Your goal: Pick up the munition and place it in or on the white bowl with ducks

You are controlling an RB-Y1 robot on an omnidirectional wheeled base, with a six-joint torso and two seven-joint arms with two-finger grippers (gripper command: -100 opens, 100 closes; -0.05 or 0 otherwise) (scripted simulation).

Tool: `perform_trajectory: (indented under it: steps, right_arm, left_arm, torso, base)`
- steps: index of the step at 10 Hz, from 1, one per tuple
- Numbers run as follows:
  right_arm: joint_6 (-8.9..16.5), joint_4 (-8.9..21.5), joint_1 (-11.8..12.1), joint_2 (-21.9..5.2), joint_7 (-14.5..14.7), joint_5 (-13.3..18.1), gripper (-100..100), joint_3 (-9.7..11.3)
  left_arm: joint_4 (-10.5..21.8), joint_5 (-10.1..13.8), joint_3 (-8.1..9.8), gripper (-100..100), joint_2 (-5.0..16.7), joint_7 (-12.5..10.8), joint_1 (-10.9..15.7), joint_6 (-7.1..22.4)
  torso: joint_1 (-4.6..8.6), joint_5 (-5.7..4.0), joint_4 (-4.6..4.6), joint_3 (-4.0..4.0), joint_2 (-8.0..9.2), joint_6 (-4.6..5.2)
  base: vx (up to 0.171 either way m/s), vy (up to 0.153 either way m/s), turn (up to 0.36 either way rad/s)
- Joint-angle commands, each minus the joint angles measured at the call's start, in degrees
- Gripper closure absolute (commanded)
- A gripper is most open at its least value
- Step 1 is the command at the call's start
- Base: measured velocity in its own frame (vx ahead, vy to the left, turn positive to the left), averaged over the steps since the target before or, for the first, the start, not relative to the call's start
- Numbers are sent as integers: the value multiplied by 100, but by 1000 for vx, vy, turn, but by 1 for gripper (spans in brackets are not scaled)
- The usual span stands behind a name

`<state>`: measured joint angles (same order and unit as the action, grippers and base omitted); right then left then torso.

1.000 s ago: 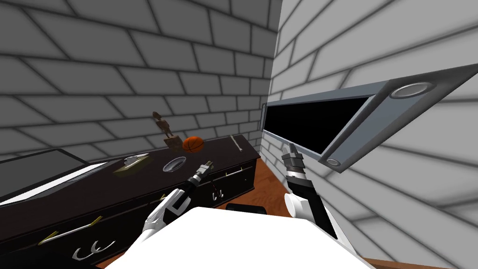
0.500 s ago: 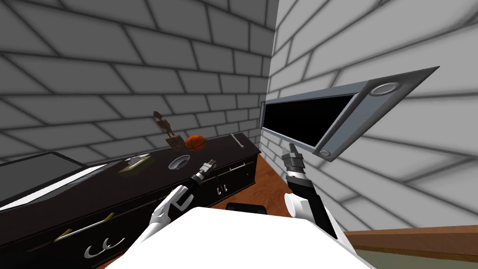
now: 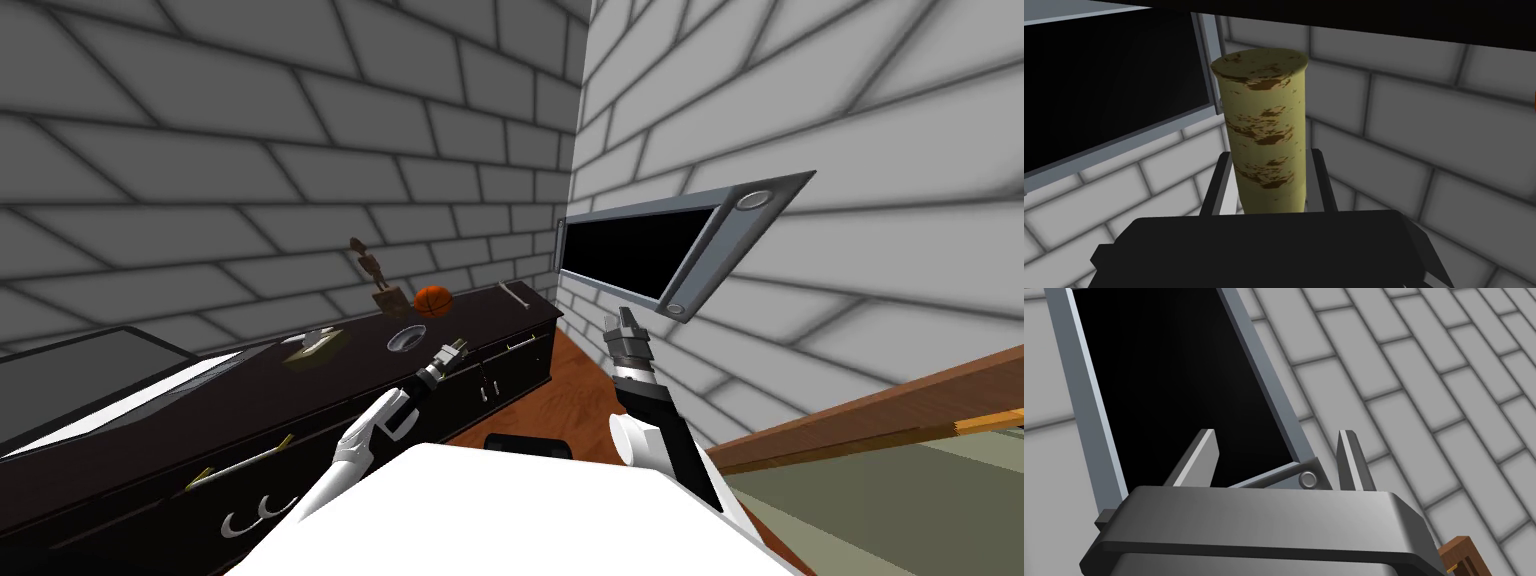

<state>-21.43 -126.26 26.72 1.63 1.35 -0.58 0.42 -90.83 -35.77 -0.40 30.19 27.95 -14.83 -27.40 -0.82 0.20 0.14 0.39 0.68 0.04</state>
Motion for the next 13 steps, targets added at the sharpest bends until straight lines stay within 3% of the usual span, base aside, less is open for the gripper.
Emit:
perform_trajectory:
  steps: [1, 7, 9, 10, 11, 12, 13]
  right_arm:
    - [0, 0, 0, 0, 0, 0, 0, 0]
    - [0, 0, 0, 0, 0, 0, 0, 0]
    - [0, 0, 0, 0, 0, 0, 0, 0]
    - [0, 0, 1, 0, 0, 0, 0, 0]
    - [0, 0, 1, 0, 0, 0, 0, 0]
    - [0, 0, 1, 0, 0, 0, 0, 0]
    - [0, 0, 3, 0, 0, 0, 0, 0]
  left_arm:
    - [26, -94, -76, 100, 46, -41, 108, -52]
    - [69, -402, -286, 100, 272, -237, 396, -189]
    - [87, -436, -280, 100, 363, -317, 438, -185]
    - [114, -404, -221, 100, 427, -368, 440, -148]
    - [187, -277, -55, 100, 532, -441, 419, -42]
    - [187, -277, -55, 100, 532, -441, 419, -42]
    - [257, -151, 98, 100, 608, -487, 395, 56]
  torso:
    - [0, 0, 0, 0, 0, 0]
    - [12, -4, 1, 0, -2, 5]
    - [8, -5, 0, -5, -11, 8]
    - [9, -6, -2, -10, -21, 5]
    - [1, -4, -3, -16, -31, 4]
    - [-6, -5, -3, -21, -44, 1]
    - [8, -4, -9, -34, -64, -2]
  base:
    - [-145, 188, -95]
    - [-186, 178, -120]
    - [-144, 168, -147]
    - [-112, 180, -167]
    - [-77, 187, -293]
    - [-37, 132, -83]
    - [6, 107, -106]
